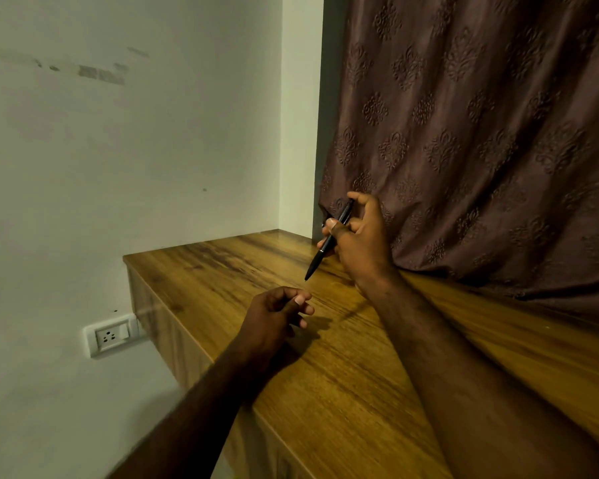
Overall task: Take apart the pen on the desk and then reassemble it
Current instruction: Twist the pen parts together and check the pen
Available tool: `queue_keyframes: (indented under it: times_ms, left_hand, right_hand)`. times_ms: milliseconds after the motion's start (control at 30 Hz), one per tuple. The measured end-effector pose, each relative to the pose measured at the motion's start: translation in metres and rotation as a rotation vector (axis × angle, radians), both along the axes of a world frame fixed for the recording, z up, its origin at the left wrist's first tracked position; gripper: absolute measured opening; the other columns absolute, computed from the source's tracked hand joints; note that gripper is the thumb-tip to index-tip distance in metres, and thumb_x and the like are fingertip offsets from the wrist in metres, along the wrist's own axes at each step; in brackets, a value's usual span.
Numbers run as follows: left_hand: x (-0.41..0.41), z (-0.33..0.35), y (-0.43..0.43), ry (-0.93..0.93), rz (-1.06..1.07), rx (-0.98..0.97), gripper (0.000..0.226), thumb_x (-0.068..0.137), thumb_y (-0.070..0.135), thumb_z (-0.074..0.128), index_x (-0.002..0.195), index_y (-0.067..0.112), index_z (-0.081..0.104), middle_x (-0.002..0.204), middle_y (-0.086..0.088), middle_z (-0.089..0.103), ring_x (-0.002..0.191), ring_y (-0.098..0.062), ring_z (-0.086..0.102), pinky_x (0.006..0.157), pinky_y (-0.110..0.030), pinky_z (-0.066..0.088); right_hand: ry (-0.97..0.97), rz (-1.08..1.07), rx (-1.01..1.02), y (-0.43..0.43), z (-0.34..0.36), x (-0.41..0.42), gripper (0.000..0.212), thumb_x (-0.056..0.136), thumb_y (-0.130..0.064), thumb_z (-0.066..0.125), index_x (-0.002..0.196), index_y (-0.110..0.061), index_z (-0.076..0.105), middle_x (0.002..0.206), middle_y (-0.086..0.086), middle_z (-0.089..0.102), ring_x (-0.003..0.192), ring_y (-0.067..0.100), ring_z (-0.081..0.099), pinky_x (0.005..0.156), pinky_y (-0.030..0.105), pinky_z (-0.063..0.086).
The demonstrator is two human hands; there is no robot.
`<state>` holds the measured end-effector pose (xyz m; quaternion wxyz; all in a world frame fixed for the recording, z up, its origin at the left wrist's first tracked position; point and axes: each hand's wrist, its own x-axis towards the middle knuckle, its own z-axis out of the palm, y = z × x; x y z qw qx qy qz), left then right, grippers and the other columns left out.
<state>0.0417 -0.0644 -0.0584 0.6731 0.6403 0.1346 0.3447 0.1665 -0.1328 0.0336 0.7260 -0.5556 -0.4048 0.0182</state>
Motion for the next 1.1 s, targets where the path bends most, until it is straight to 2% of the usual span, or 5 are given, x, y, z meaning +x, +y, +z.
queue_keyframes:
  times_ms: [133,400,567,733,1100]
  left_hand:
    - [-0.001,0.000,0.001,-0.026,-0.028,0.027,0.020,0.094,0.011,0.052,0.106,0.002,0.064,0.085,-0.011,0.066,0.064,-0.017,0.057,0.051,-0.023,0.046]
    - [-0.003,-0.002,0.005,-0.049,-0.101,0.054,0.019,0.094,0.014,0.052,0.106,0.011,0.066,0.089,-0.011,0.068,0.069,-0.019,0.058,0.058,-0.028,0.045]
    - [-0.005,-0.001,0.004,-0.042,-0.110,0.051,0.021,0.093,0.017,0.052,0.109,0.011,0.065,0.091,-0.010,0.069,0.069,-0.017,0.059,0.061,-0.029,0.044]
    - [-0.003,-0.001,0.003,-0.043,-0.059,0.047,0.021,0.092,0.021,0.053,0.102,0.008,0.066,0.084,-0.009,0.069,0.065,-0.016,0.059,0.059,-0.028,0.043]
    - [-0.003,-0.001,0.002,-0.060,-0.028,0.051,0.020,0.094,0.016,0.052,0.103,0.003,0.063,0.079,-0.007,0.067,0.061,-0.013,0.057,0.057,-0.026,0.042]
  right_hand:
    - [0.147,0.008,0.009,0.001,-0.007,0.007,0.053,0.092,-0.001,0.056,0.137,-0.020,0.034,0.101,0.016,0.066,0.078,0.024,0.068,0.049,0.020,0.050]
    - [0.275,0.012,-0.012,0.001,-0.024,0.018,0.051,0.094,-0.002,0.054,0.138,-0.017,0.032,0.102,0.021,0.063,0.087,0.032,0.067,0.047,0.025,0.053]
    - [0.258,0.004,-0.016,0.006,-0.027,0.016,0.054,0.094,-0.003,0.056,0.137,-0.022,0.031,0.112,0.024,0.062,0.089,0.030,0.068,0.053,0.027,0.054]
    - [0.243,0.006,-0.049,0.008,-0.028,0.016,0.060,0.092,-0.003,0.057,0.139,-0.027,0.029,0.121,0.025,0.057,0.093,0.031,0.069,0.050,0.025,0.054]
    - [0.245,0.088,-0.094,0.008,-0.030,0.015,0.062,0.090,-0.008,0.063,0.140,-0.025,0.029,0.125,0.026,0.056,0.082,0.025,0.068,0.050,0.026,0.054]
